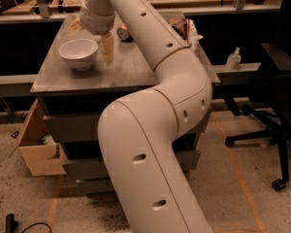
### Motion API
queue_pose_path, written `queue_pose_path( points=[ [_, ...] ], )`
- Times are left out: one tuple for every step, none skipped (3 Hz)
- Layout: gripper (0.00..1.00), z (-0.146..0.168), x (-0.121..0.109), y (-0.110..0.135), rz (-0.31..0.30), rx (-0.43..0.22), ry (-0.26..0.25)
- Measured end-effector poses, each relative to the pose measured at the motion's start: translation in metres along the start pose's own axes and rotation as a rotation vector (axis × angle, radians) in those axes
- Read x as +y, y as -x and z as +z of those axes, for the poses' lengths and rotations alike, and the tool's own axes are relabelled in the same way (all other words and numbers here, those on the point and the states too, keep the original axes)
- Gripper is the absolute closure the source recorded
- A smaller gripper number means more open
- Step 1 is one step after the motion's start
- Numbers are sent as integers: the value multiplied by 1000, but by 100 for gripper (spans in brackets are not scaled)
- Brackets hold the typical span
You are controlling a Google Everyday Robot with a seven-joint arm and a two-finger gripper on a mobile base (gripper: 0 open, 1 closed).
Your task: Move white bowl near coke can
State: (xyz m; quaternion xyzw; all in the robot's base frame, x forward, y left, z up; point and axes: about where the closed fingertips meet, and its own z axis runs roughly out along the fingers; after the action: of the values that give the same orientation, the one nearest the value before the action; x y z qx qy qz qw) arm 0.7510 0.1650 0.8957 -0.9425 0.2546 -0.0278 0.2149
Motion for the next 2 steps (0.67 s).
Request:
queue_pose_path(
  points=[
    [41,15,3,0,10,-26,19],
    [64,22,4,2,26,-57,16]
  ],
)
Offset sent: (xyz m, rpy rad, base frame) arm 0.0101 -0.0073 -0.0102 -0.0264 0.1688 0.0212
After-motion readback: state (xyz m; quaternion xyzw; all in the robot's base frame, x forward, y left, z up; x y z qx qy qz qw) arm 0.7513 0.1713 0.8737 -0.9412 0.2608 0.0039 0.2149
